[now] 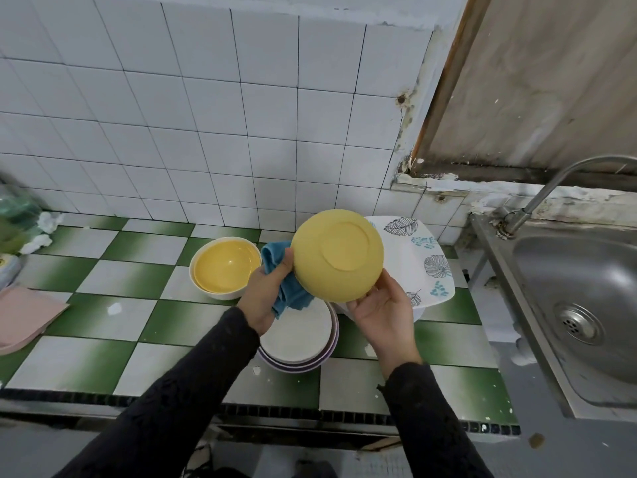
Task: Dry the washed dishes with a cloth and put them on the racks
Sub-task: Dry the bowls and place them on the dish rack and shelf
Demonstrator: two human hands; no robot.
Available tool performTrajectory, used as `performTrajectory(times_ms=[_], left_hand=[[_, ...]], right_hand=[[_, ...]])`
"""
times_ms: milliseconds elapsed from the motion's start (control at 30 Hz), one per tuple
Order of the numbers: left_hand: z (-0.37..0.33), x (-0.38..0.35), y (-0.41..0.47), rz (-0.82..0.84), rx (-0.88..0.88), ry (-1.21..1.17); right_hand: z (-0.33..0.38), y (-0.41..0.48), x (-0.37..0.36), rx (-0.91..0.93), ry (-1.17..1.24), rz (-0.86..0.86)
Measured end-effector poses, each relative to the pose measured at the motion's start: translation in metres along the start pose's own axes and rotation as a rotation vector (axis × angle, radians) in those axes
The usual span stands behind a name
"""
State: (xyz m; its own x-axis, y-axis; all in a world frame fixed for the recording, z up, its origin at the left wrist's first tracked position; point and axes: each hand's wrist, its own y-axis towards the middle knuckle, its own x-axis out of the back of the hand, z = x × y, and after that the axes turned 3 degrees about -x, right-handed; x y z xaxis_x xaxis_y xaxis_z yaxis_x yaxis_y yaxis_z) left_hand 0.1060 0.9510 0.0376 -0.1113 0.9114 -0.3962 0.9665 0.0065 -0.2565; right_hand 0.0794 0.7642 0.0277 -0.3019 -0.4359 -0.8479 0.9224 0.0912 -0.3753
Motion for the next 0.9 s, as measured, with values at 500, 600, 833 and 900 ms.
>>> performTrajectory(times_ms=[500, 600, 833, 900], left_hand=[[0.008, -0.033, -0.011, 0.442, -0.685, 1.029], [-0.005, -0.033, 0.001, 0.444, -0.660, 1.049], [-0.013, -0.033, 0.006, 0.264, -0.594, 1.024], [-0.010, -0.031, 0.003, 0.393, -0.768, 1.155]], right_hand=[[-0.013, 0.006, -0.029, 0.236, -0.787, 0.030], [-0.006, -0.002, -0.030, 0.246, -0.961, 0.075], [-0.001, -0.006, -0.027, 0.220, -1.120, 0.092], [-0.003, -0.006, -0.028, 0.243, -1.099, 0.061]])
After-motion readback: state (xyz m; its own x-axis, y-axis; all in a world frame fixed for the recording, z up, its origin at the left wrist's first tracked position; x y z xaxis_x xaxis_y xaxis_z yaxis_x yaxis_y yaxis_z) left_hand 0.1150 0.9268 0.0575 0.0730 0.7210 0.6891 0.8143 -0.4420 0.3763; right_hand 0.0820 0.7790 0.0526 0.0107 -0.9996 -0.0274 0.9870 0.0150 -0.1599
